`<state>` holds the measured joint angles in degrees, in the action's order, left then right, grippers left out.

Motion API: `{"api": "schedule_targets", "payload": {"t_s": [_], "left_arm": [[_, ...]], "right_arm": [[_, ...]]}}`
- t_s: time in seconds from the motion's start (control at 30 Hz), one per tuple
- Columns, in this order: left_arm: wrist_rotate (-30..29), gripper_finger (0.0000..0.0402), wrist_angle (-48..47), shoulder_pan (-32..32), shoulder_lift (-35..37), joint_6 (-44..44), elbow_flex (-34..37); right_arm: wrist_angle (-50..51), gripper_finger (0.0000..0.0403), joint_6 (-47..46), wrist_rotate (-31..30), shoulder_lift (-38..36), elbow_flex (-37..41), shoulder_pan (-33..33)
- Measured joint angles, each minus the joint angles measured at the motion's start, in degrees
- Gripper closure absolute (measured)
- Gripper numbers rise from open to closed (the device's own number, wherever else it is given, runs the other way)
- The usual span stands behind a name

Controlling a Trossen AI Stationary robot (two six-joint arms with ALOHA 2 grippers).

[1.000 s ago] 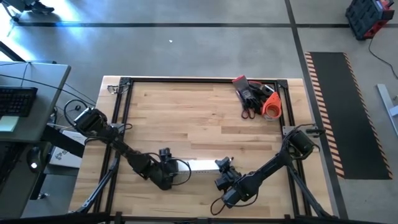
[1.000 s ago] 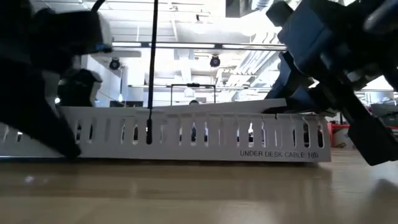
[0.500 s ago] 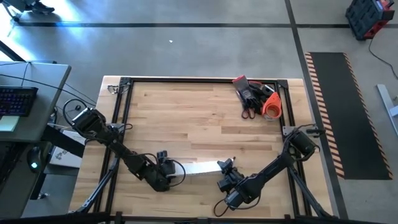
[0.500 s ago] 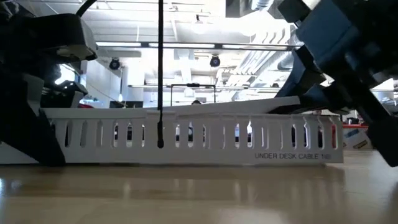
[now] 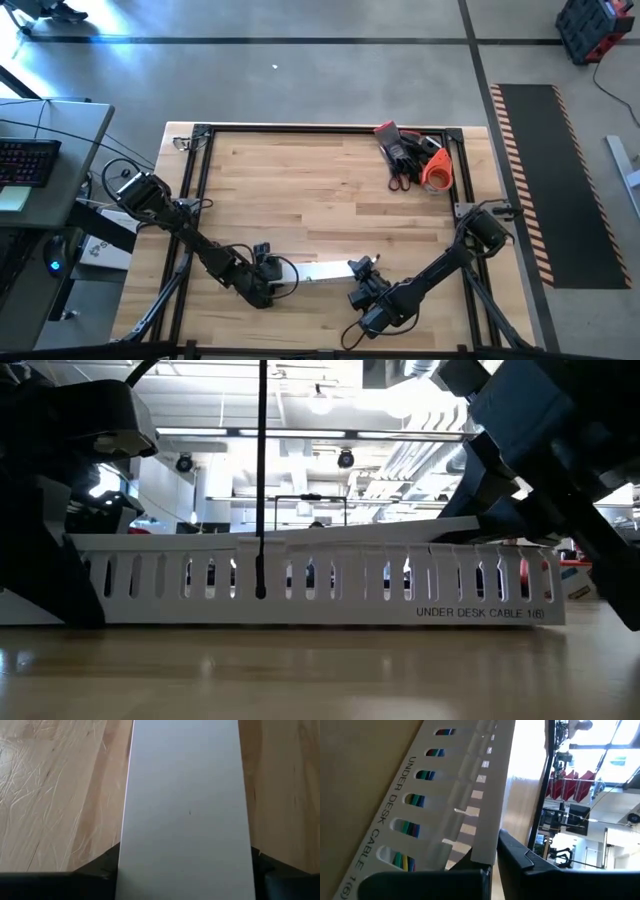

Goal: Ziptie cables
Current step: Close the white cable duct

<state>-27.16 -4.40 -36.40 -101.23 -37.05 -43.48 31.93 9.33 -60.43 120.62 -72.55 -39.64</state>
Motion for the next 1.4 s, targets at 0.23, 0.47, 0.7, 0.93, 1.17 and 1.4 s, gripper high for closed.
{"api": "schedule_targets", "payload": {"t_s": [0.23, 0.47, 0.7, 0.93, 1.17, 1.4], "left_arm": [[-0.44, 0.0197, -0.3, 0.06, -0.08, -0.9, -0.07], [-1.51, 0.0198, -0.8, -0.31, -0.44, -2.41, -0.22], [-2.87, 0.0202, -1.37, -0.29, -0.54, -3.05, -0.26], [-3.01, 0.0203, -2.04, -0.29, -0.54, -2.96, -0.2], [-1.83, 0.0204, -0.8, -0.37, -0.54, -0.12, -0.15], [-1.17, 0.0204, 0.66, -0.26, -0.54, 0.46, -0.09]], "right_arm": [[0.91, 0.0397, -3.09, 0.29, 0.0, -0.09, 0.04], [8.53, 0.0316, -14.87, 1.45, -0.76, -0.59, -1.14], [20.65, 0.022, -23.95, 11.72, -5.38, -3.03, -2.75], [27.18, 0.0236, -38.38, 18.98, -11.01, -2.23, -3.31], [16.13, 0.0358, -45.8, 19.72, -17.58, 7.26, -2.0], [-6.28, 0.0399, -41.17, 21.82, -19.43, 15.27, 0.67]]}}
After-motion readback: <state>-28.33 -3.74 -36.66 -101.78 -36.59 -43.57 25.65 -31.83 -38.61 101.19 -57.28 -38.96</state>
